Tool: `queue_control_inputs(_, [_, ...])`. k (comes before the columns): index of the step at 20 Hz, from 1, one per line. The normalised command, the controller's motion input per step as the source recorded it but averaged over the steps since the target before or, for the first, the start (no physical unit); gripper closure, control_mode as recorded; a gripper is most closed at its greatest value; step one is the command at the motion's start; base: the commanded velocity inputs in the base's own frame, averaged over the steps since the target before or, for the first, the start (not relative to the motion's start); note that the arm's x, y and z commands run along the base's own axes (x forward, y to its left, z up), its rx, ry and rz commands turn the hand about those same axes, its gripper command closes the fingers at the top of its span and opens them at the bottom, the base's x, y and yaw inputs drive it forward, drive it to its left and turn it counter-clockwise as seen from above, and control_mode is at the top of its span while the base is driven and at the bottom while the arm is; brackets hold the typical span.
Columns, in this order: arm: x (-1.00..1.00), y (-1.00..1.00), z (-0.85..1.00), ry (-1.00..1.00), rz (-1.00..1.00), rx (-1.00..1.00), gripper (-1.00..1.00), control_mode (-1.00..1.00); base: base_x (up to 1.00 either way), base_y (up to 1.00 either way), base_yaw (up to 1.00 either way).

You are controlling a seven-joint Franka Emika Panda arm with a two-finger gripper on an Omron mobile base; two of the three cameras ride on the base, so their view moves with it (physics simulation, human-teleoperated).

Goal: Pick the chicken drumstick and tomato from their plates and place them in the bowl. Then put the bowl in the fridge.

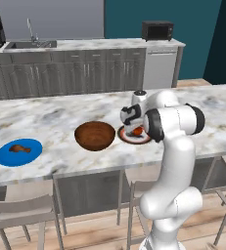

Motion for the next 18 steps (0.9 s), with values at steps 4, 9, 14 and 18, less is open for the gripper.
queue_control_inputs(4, [0.12,-0.04,-0.12,0.10,0.00,0.00,-1.00,-1.00,0.00,0.00,0.00])
queue_control_inputs(9, [0.10,-0.04,-0.15,0.04,0.00,0.00,-1.00,-1.00,0.00,0.00,0.00])
queue_control_inputs(14, [0.10,-0.05,-0.17,0.02,0.00,0.00,-1.00,-1.00,0.00,0.00,0.00])
queue_control_inputs(18, [0.05,-0.01,-0.21,0.00,0.00,0.00,-1.00,-1.00,0.00,0.00,0.00])
